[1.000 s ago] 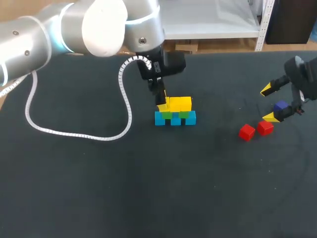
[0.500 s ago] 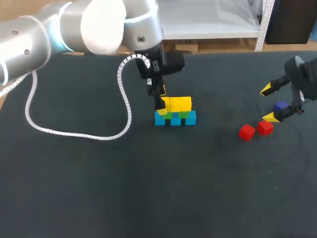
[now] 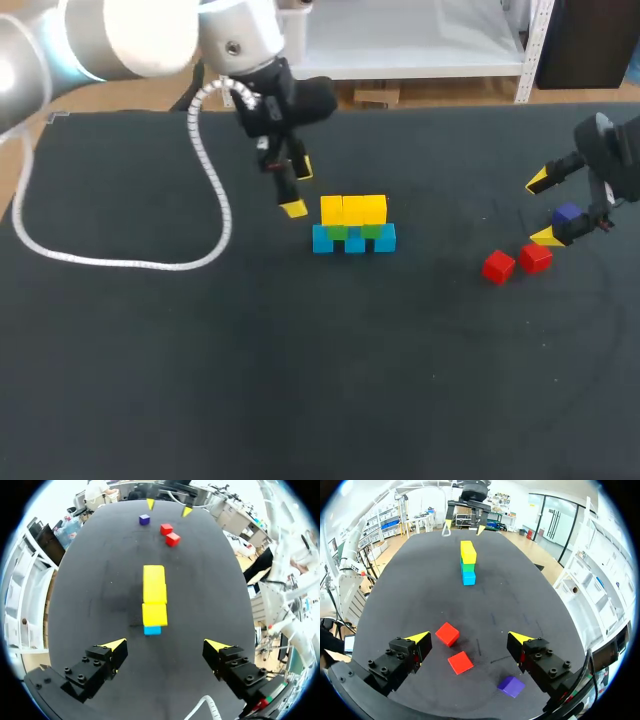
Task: Place the blue cubes, place green cubes on the blue cubes, place the yellow cubes on the green cubes, then place the red cubes on the yellow cubes, and place purple cube on the red cubes.
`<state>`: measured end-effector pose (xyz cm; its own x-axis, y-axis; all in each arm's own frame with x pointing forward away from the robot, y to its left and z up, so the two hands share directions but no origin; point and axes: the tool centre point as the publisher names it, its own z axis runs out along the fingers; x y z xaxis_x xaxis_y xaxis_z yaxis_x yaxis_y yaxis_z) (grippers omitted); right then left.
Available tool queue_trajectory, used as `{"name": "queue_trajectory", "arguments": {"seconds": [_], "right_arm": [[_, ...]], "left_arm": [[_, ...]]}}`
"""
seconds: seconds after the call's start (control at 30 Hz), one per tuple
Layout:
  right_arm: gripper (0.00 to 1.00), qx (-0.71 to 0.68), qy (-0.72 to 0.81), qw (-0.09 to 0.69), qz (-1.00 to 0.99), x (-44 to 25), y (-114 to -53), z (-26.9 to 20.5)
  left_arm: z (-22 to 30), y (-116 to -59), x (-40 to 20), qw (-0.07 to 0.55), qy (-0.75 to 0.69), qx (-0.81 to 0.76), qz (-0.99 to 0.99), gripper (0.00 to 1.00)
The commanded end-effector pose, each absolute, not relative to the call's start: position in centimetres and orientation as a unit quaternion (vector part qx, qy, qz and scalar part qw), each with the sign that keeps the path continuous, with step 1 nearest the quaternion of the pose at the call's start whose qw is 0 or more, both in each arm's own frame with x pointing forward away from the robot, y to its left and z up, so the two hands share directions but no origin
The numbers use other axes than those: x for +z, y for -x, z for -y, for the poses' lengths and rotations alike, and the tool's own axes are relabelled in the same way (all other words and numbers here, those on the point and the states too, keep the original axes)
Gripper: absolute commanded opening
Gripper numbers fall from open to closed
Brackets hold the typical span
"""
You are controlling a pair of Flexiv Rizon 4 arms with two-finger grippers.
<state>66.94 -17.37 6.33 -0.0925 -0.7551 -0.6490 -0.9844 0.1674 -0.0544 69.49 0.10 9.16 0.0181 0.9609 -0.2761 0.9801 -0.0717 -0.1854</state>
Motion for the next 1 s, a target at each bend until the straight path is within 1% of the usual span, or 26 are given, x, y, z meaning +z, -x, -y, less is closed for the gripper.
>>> {"name": "queue_trajectory", "arguments": {"seconds": [0.03,0.17,0.23,0.3,0.37,0.47,0.67,0.83,1.0], "right_arm": [[1.0,0.204,0.612,0.282,-0.71,6.3,-66.9,17.4],[1.0,0.204,0.612,0.282,-0.71,6.3,-66.9,17.4],[1.0,0.204,0.612,0.282,-0.71,6.3,-66.9,17.4],[1.0,0.204,0.612,0.282,-0.71,6.3,-66.9,17.4],[1.0,0.204,0.612,0.282,-0.71,6.3,-66.9,17.4],[1.0,0.204,0.612,0.282,-0.71,6.3,-66.9,17.4],[1.0,0.204,0.612,0.282,-0.71,6.3,-66.9,17.4],[1.0,0.204,0.612,0.282,-0.71,6.3,-66.9,17.4],[1.0,0.204,0.612,0.282,-0.71,6.3,-66.9,17.4]], "left_arm": [[-1.2,-68.8,9.1,0.044,-0.714,-0.187,-0.673,1.0],[-2.3,-68.7,9.0,0.05,-0.715,-0.211,-0.665,1.0],[-3.0,-68.6,9.3,0.069,-0.715,-0.225,-0.658,1.0],[-3.8,-68.6,9.6,0.071,-0.716,-0.225,-0.657,1.0],[-4.8,-68.7,10.0,0.095,-0.716,-0.237,-0.649,1.0],[-6.5,-68.9,10.6,0.113,-0.717,-0.239,-0.645,1.0],[-9.9,-69.3,11.4,0.118,-0.715,-0.229,-0.65,1.0],[-11.7,-69.4,11.5,0.107,-0.718,-0.219,-0.652,1.0],[-13.5,-69.3,11.7,0.113,-0.716,-0.223,-0.651,1.0]]}}
